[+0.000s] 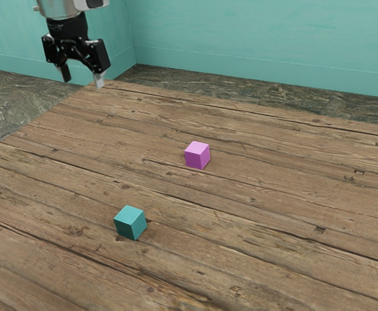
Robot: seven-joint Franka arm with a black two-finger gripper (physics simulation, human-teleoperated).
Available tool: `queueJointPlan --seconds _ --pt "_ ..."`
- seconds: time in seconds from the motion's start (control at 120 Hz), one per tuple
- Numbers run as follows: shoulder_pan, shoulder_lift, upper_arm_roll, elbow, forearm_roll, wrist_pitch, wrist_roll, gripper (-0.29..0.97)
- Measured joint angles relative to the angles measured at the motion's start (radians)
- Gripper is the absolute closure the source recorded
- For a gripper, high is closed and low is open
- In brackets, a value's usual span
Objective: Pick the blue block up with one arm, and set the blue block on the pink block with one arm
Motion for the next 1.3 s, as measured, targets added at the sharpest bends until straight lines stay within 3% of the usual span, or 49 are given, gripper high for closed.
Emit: queueJointPlan --seconds 0.183,0.283,0.358,0.792,1.075,1.3 --pt "-0.005 0.0 0.005 0.019 0.001 -0.045 -0.021 0.0" --pt "0.004 -0.003 -0.003 0.239 -0.009 -0.102 -0.029 0.0" --pt "0.021 0.005 -0.018 0.303 -0.021 -0.132 -0.035 0.0" --pt "0.024 0.069 -0.026 0.312 -0.028 -0.175 -0.056 0.0" --pt "0.027 0.027 -0.062 -0.272 -0.024 0.155 -0.066 0.0" --pt "-0.009 0.024 -0.07 -0.493 -0.007 0.436 -0.069 0.0"
